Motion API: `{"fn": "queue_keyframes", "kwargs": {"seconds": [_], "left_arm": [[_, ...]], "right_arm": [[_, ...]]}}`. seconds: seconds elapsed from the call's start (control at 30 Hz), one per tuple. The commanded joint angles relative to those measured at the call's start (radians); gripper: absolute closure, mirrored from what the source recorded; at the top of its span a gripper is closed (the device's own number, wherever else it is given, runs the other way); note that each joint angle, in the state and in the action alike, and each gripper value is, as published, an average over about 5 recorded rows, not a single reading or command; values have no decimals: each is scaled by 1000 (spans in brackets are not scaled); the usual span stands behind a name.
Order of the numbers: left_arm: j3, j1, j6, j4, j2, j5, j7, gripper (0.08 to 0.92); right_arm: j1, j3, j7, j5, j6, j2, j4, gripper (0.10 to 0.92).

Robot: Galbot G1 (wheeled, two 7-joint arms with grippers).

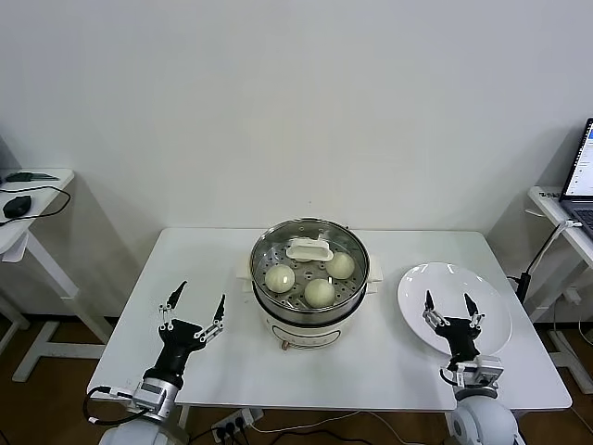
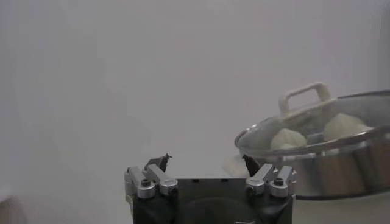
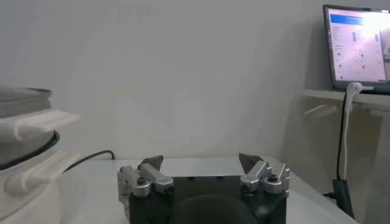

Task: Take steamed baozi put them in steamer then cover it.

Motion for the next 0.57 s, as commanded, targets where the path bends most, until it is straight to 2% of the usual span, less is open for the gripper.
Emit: {"fn": "queue_keyframes", "kwargs": {"seconds": [0.03,0.57], "left_arm": [[-16,14,-24,0,1,-58,19,177],[-6,25,-25,-23,-8,-41,7,177]], "right_arm": [[-29,18,-20,-3,26,8,31,203],[-46,27,-40,-16,63,24,32,203]]}}
